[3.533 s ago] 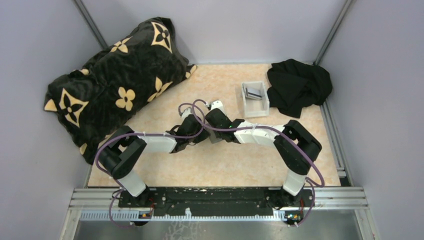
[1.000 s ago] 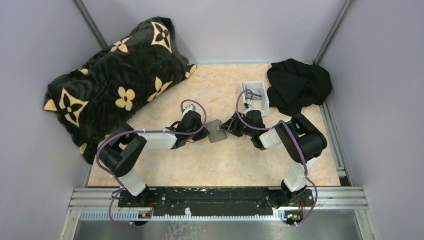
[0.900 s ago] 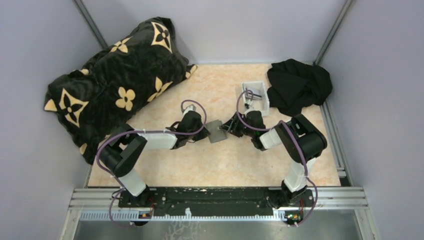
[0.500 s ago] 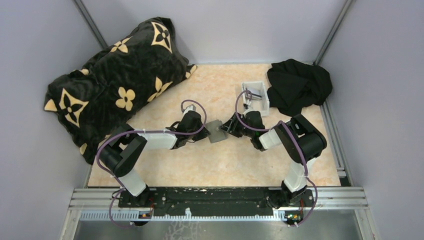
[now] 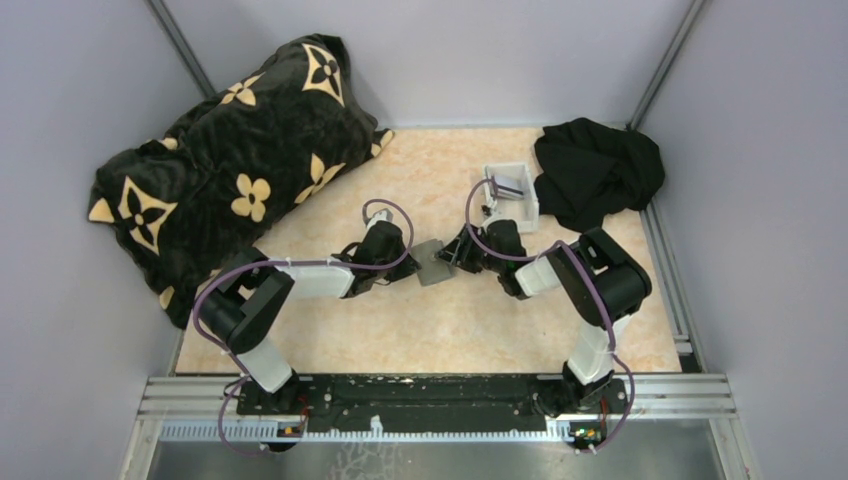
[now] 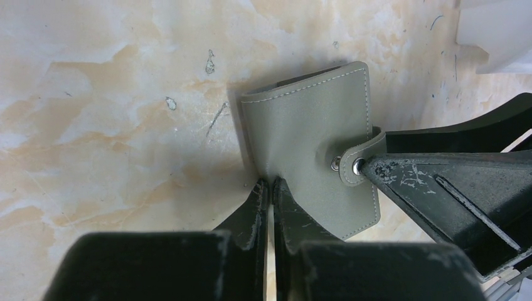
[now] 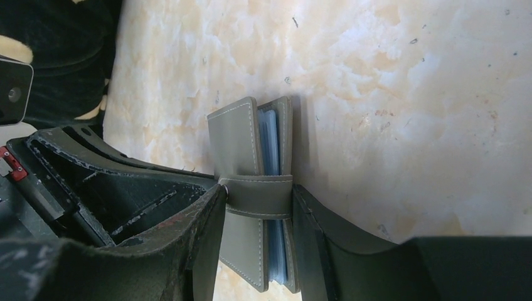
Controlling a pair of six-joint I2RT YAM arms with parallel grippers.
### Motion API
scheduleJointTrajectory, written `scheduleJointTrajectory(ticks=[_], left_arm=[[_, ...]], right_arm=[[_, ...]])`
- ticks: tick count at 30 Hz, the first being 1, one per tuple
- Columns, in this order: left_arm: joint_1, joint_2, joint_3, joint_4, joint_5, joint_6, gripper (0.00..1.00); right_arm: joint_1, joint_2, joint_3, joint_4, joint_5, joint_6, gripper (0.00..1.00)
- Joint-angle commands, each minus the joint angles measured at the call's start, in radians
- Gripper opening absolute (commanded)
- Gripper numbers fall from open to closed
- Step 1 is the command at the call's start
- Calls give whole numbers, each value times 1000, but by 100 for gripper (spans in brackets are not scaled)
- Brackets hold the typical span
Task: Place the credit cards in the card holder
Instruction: Close the card holder at the center of the board.
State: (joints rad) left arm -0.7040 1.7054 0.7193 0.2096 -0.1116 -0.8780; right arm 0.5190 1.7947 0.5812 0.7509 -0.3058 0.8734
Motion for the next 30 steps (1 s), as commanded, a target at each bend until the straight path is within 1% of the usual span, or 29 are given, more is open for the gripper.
scheduleJointTrajectory(ticks=[1,20,30], left_arm=[[8,136,-75,-308,-47,72,6],[8,147,-35,-316,-44,76,5],[6,156,-18,-320,-44,77,5]], right_arm=[[37,36,35,-80,-21,-43,44],[48,51,43,-179,-40,-90,44],[62,62,64,-259,-32,-128,44]])
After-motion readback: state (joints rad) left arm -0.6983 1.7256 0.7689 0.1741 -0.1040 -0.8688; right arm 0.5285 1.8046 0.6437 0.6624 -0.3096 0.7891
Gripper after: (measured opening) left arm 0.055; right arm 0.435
